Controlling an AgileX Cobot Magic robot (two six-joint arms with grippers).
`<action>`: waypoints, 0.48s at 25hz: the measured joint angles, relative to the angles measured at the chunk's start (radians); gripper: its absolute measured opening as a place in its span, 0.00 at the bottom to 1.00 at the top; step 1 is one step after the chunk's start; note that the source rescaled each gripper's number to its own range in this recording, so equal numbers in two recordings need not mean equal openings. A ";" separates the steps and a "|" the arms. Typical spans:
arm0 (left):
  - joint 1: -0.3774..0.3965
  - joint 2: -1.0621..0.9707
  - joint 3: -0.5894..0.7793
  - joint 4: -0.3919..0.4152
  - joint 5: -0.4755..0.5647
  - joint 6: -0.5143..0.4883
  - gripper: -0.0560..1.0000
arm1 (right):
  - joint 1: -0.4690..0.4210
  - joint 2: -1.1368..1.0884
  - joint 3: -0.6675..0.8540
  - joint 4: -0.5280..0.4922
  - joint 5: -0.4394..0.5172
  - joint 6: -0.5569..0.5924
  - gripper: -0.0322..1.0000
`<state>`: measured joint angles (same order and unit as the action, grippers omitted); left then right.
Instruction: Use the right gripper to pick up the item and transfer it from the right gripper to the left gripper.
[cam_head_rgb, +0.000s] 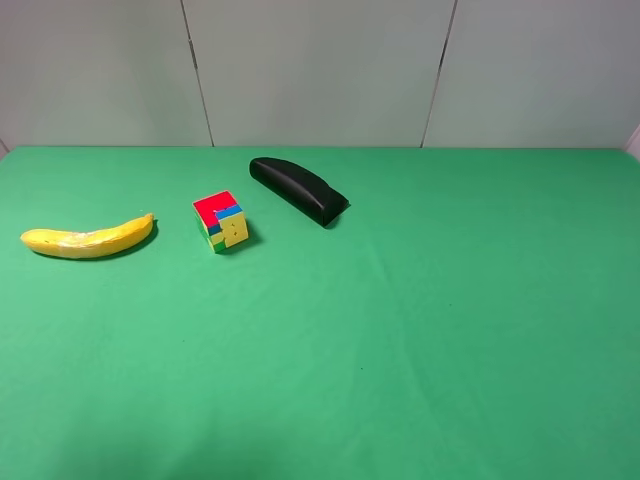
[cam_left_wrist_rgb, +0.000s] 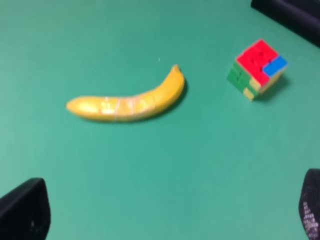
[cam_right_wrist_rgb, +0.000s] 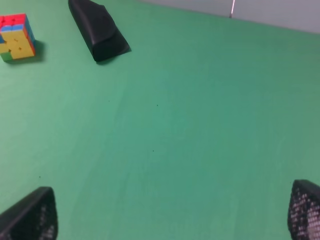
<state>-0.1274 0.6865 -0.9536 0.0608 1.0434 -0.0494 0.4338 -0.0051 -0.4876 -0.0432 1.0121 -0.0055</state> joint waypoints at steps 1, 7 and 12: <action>0.000 -0.048 0.032 0.001 0.015 -0.001 1.00 | 0.000 0.000 0.000 0.000 0.000 0.000 1.00; 0.000 -0.334 0.240 0.002 0.028 -0.001 1.00 | 0.000 0.000 0.000 0.000 -0.001 0.000 1.00; 0.000 -0.564 0.373 0.000 0.030 -0.001 0.99 | 0.000 0.000 0.000 0.000 -0.001 0.000 1.00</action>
<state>-0.1274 0.1230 -0.5809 0.0608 1.0730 -0.0503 0.4338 -0.0051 -0.4876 -0.0432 1.0113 -0.0055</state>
